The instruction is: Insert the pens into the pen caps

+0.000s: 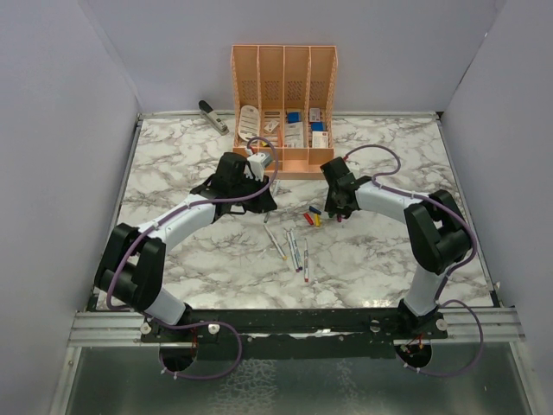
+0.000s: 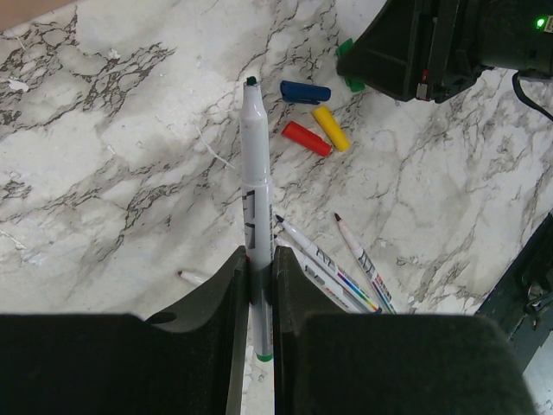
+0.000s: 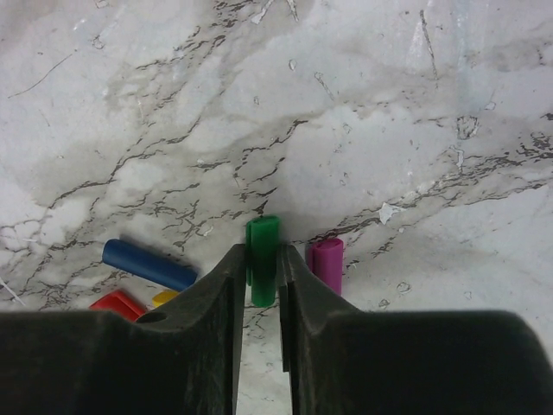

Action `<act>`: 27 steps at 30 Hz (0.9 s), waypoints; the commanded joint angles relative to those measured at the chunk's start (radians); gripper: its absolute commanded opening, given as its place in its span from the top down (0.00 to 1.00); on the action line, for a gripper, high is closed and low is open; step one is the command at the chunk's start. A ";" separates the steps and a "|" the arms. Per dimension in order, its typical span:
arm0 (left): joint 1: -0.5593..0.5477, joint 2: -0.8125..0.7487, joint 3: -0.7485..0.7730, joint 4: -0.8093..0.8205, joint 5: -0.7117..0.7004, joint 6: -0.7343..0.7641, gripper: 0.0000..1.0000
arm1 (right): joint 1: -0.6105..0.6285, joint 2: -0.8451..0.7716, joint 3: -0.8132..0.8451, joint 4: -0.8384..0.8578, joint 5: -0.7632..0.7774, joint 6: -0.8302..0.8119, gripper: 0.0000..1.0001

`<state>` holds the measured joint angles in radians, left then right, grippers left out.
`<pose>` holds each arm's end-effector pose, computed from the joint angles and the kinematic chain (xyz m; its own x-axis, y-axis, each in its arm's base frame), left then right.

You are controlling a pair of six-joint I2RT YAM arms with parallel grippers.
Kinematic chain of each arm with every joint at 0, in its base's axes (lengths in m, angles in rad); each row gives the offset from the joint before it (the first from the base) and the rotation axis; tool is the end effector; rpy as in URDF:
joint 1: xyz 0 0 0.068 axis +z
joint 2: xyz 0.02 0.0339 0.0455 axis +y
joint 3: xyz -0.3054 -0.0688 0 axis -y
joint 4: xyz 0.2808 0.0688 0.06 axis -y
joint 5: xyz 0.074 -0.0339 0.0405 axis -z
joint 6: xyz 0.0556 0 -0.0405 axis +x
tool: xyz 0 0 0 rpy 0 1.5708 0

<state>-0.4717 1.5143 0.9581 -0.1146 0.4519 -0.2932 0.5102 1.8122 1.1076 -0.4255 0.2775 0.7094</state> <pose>0.3186 -0.1898 0.2440 -0.7363 0.0837 -0.6714 0.5230 0.7000 -0.4863 0.3567 0.1821 0.1586 -0.8384 0.2487 -0.4851 0.2351 0.9678 0.0899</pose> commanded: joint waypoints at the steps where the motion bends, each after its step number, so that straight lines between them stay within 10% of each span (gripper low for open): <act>1: -0.004 0.013 0.030 0.000 0.014 0.005 1.00 | -0.004 0.026 -0.028 -0.011 -0.031 0.020 0.83; 6: -0.005 0.020 0.036 0.001 0.017 0.006 1.00 | -0.004 0.041 -0.028 -0.015 -0.028 0.001 0.99; 27: -0.005 -0.024 0.010 0.121 0.153 0.034 1.00 | -0.024 -0.211 0.062 0.204 -0.064 -0.136 0.99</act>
<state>-0.4717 1.5311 0.9848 -0.0647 0.5156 -0.2890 0.5030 1.7199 1.1599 -0.3683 0.2649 0.6144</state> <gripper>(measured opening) 0.144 0.053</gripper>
